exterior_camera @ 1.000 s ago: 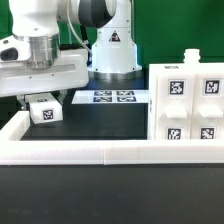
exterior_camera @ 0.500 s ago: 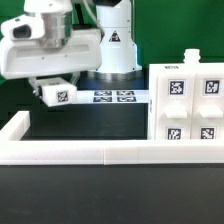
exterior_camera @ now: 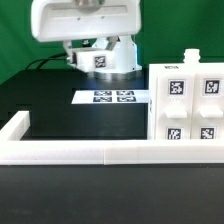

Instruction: Assemble cabinet

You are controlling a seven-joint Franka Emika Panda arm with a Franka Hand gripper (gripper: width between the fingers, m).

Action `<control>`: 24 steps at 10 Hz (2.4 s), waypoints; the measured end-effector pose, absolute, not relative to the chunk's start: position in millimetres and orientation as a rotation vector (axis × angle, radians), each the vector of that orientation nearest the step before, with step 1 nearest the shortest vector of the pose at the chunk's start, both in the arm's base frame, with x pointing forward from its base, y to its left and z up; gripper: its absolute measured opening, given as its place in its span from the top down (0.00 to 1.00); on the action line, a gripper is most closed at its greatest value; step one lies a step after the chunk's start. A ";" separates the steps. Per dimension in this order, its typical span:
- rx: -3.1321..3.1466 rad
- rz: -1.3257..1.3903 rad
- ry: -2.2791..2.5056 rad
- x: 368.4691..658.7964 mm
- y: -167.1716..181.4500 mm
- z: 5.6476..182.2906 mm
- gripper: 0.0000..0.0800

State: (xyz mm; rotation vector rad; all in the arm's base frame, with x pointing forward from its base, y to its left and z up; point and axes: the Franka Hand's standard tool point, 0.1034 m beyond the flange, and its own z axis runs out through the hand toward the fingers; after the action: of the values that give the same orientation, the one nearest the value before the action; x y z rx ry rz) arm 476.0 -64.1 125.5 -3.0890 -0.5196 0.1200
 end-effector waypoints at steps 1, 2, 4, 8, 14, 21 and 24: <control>-3.097 0.106 -0.491 487.0 -43.5 134.7 0.32; -3.110 0.111 -0.441 496.4 -25.5 142.9 0.32; -3.119 0.103 -0.458 515.0 -6.3 151.3 0.32; -3.114 0.112 -0.474 507.4 -13.7 145.2 0.32; -3.118 0.098 -0.445 535.8 22.8 165.5 0.32; -3.139 0.109 -0.396 587.1 63.1 199.1 0.32; -3.128 0.090 -0.413 586.2 65.4 188.7 0.32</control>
Offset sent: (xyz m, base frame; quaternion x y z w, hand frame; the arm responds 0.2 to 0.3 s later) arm 0.0426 0.0348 0.0181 -0.0285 -0.0278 0.0224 0.9990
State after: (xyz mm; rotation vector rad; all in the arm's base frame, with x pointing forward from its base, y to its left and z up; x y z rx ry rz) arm 586.2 65.4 188.7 -3.1282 -0.4134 0.0899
